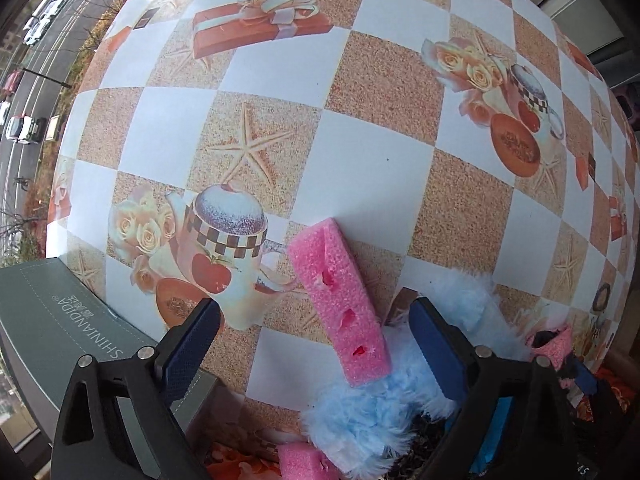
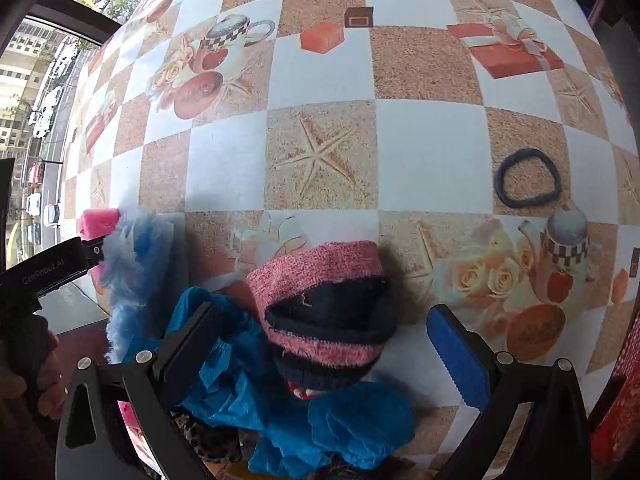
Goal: Organize soft objects
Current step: 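Grasp the pink holed sponge with left tool while right tool grasps the pink-and-black sock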
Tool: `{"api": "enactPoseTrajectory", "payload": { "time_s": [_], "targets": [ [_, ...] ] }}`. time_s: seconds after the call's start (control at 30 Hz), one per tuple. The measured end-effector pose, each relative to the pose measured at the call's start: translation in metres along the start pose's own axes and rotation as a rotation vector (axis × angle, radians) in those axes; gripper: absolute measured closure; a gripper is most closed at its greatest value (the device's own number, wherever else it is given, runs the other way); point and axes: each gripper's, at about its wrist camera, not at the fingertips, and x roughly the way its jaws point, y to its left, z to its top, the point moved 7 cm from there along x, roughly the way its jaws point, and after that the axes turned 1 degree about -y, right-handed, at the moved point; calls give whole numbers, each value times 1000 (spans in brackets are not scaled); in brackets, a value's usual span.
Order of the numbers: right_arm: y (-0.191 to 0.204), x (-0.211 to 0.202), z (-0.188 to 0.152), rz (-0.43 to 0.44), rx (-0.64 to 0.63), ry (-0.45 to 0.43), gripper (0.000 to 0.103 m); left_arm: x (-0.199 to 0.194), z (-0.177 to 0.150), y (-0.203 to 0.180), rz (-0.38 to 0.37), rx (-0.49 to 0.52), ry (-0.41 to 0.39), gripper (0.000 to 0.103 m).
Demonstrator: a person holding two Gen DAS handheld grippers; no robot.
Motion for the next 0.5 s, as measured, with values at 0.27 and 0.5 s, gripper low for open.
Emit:
{"api": "enactPoseTrajectory", "payload": {
  "time_s": [0.27, 0.5],
  "targets": [
    [2, 0, 0, 8, -54, -21, 57, 8, 4, -4, -101, -2, -34, 81],
    [-14, -29, -4, 64, -4, -80, 57, -44, 6, 0, -36, 99, -206, 81]
  ]
}}
